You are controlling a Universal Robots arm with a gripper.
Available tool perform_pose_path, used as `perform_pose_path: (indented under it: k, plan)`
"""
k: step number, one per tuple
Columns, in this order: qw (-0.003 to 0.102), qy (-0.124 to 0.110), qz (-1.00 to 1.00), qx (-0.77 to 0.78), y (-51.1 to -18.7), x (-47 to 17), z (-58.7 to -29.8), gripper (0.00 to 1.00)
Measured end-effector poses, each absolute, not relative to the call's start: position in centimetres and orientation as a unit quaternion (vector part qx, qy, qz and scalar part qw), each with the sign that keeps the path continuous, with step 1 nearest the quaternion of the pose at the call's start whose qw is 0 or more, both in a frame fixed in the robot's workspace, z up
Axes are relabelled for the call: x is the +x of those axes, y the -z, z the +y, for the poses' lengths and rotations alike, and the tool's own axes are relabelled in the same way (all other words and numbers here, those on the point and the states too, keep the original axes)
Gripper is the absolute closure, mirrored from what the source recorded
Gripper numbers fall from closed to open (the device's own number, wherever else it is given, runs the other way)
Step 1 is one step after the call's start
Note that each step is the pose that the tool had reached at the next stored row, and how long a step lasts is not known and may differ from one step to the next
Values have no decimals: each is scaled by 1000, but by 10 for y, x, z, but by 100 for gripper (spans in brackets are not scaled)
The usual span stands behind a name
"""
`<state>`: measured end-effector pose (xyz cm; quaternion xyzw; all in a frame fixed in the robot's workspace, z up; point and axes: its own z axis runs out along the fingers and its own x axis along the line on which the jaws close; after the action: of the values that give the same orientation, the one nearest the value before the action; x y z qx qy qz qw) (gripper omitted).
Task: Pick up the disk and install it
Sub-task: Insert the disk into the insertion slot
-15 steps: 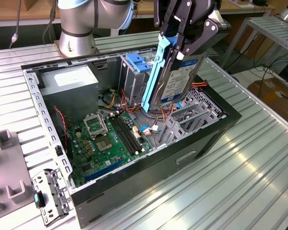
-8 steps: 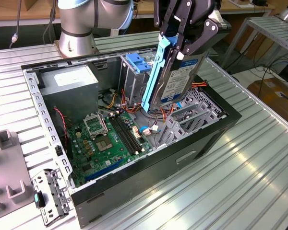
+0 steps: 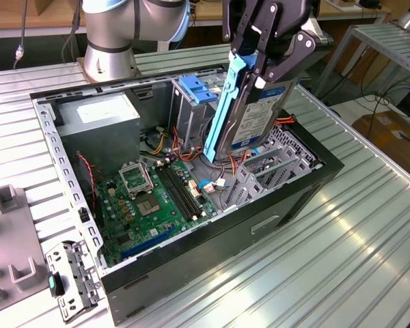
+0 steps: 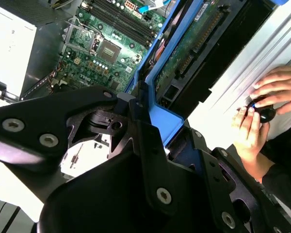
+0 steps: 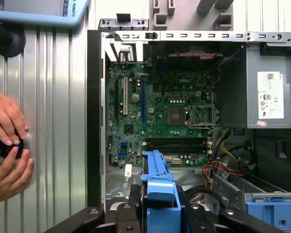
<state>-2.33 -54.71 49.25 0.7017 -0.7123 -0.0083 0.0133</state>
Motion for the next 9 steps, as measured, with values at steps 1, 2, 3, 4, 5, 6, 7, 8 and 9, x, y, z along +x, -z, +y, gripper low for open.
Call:
perform_pose_path:
  k: [1, 2, 3, 4, 5, 6, 7, 8, 9]
  plan:
    - [13, 8, -712, 702, -492, -22, -547, 63]
    - [13, 8, -712, 702, -491, -19, -547, 63]
    - [13, 8, -712, 702, -490, -16, -547, 63]
    - [13, 8, -712, 702, -489, -12, -547, 63]
    - [13, 8, -712, 702, -489, -10, -547, 63]
    - [13, 8, -712, 702, -488, -5, -547, 63]
    - [13, 8, -712, 702, -487, -3, -547, 63]
    - [13, 8, -712, 702, -487, 0, -547, 63]
    - [13, 8, -712, 702, -486, 2, -547, 63]
